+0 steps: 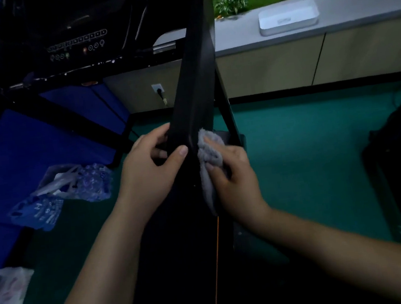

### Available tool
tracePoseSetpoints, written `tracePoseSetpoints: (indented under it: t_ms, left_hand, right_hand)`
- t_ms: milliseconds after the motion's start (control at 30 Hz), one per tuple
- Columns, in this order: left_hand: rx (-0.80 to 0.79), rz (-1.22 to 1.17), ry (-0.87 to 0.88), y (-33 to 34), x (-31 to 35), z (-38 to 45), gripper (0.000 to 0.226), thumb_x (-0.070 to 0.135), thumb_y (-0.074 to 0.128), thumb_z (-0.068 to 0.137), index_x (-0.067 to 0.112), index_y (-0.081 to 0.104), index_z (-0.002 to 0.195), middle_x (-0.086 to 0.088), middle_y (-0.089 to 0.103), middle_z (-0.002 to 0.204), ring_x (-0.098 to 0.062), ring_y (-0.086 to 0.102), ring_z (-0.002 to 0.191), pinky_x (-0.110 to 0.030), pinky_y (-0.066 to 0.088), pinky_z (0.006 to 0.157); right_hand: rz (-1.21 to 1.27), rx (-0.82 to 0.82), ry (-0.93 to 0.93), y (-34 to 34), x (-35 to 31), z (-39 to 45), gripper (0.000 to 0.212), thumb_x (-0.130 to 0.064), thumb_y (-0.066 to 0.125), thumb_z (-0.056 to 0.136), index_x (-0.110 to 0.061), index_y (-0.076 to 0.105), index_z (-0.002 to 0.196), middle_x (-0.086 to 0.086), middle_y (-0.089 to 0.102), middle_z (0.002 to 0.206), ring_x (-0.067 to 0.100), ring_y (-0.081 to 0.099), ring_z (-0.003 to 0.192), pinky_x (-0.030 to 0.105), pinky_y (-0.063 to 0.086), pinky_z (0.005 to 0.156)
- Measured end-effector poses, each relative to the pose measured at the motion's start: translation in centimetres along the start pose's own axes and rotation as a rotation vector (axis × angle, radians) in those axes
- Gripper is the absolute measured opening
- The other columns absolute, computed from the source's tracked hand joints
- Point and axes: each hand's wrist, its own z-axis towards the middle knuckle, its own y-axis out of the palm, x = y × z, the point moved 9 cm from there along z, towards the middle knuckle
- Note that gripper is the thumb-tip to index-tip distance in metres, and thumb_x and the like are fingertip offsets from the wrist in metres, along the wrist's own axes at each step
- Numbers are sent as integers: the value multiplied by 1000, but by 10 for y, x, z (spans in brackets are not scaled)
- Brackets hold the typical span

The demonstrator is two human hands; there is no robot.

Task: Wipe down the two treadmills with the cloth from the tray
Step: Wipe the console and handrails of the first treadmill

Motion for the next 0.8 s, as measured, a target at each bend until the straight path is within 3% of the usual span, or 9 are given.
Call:
tracePoseSetpoints:
  t_ms: [67, 200, 300, 367, 433, 567, 700, 800]
  left_hand:
    - [-23, -145, -62, -2, -11, -3, 39, 24, 62, 90, 29, 56, 128, 12, 61, 115, -2, 62, 91, -29, 57, 80]
    - [181, -228, -129, -16, -22, -34, 26, 26, 57, 93, 32, 62, 117, 14, 64, 109, -3, 62, 93, -43, 55, 84]
    - [238, -325, -71, -13, -9, -66, 34, 44, 49, 88, 37, 58, 120, 12, 63, 114, -3, 62, 97, -34, 56, 81]
    - [204, -376, -39, -3, 0, -79, 50, 52, 43, 87, 35, 48, 134, 10, 55, 129, 3, 55, 111, -15, 49, 84]
    - [192, -435, -65, 4, 1, -84, 53, 49, 41, 91, 35, 36, 142, 11, 46, 139, 6, 48, 120, -8, 43, 89]
    - [399, -445, -150, -10, -15, -77, 39, 31, 46, 96, 28, 47, 135, 6, 56, 128, -4, 56, 113, -27, 48, 91]
    - [634, -626, -323, -27, -61, -79, 28, 28, 45, 98, 38, 51, 123, 7, 57, 125, -8, 58, 111, -38, 50, 97]
    - [655, -834, -354, -8, -71, -73, 27, 31, 39, 99, 49, 55, 113, 6, 56, 129, -11, 58, 115, -42, 49, 98]
  right_hand:
    - [-81, 16, -21, -7, -7, 20, 48, -2, 61, 87, -27, 56, 127, 9, 49, 106, -6, 45, 91, -3, 30, 84]
    - [-195, 68, -213, -18, -52, 31, 44, -6, 70, 80, -15, 63, 123, 4, 48, 103, -8, 45, 94, 1, 31, 89]
    - [-305, -17, -367, -8, -79, 5, 48, -11, 74, 77, -9, 62, 123, 6, 47, 107, -3, 44, 96, 6, 34, 93]
    - [-317, -150, -371, 7, -82, -12, 54, -10, 71, 79, -7, 57, 131, 8, 45, 113, 0, 43, 105, 8, 34, 98]
    - [-252, -318, -331, 24, -82, -25, 59, -4, 65, 82, -6, 48, 139, 8, 46, 121, 3, 44, 114, 13, 35, 104]
    - [-217, -506, -366, 35, -86, -24, 66, 11, 52, 74, -6, 48, 138, 5, 52, 129, 5, 48, 124, 15, 33, 106]
    - [-360, -336, -429, 3, -91, 32, 46, 5, 53, 78, -17, 65, 116, -1, 57, 113, 9, 56, 107, 15, 41, 94]
    - [-523, -304, -490, -7, -92, 76, 26, -12, 60, 88, -19, 67, 112, 1, 57, 115, 7, 52, 110, 13, 38, 96]
